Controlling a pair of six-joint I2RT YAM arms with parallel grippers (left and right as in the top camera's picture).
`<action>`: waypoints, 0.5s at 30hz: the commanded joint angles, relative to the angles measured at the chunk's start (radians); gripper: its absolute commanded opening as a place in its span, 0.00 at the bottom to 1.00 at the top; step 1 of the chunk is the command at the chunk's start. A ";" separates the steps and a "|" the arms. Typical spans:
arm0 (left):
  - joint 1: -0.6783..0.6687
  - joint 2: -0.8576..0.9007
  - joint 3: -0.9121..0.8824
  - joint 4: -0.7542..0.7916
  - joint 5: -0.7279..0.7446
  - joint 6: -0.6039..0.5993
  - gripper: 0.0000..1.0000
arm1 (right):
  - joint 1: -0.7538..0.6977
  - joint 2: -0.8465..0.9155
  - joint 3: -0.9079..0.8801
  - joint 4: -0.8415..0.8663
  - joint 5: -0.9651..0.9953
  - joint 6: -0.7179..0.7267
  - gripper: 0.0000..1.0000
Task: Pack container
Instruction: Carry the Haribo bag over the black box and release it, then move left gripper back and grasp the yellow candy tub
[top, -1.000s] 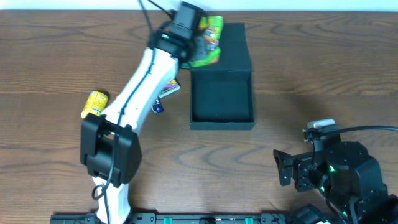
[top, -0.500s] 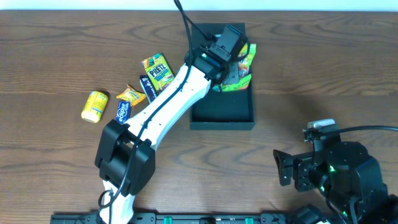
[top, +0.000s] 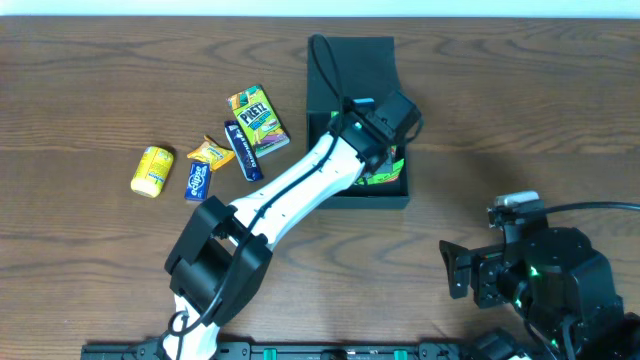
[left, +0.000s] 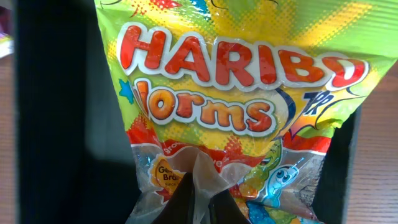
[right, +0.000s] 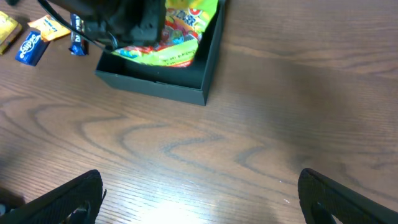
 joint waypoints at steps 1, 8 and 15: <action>-0.007 0.011 -0.035 0.035 -0.043 -0.013 0.06 | -0.009 -0.002 0.007 -0.001 0.007 -0.011 0.99; -0.008 0.011 -0.067 0.099 -0.024 -0.016 0.06 | -0.009 -0.002 0.007 -0.001 0.007 -0.010 0.99; -0.008 0.010 -0.066 0.127 0.025 0.062 0.90 | -0.009 -0.002 0.007 -0.001 0.007 -0.010 0.99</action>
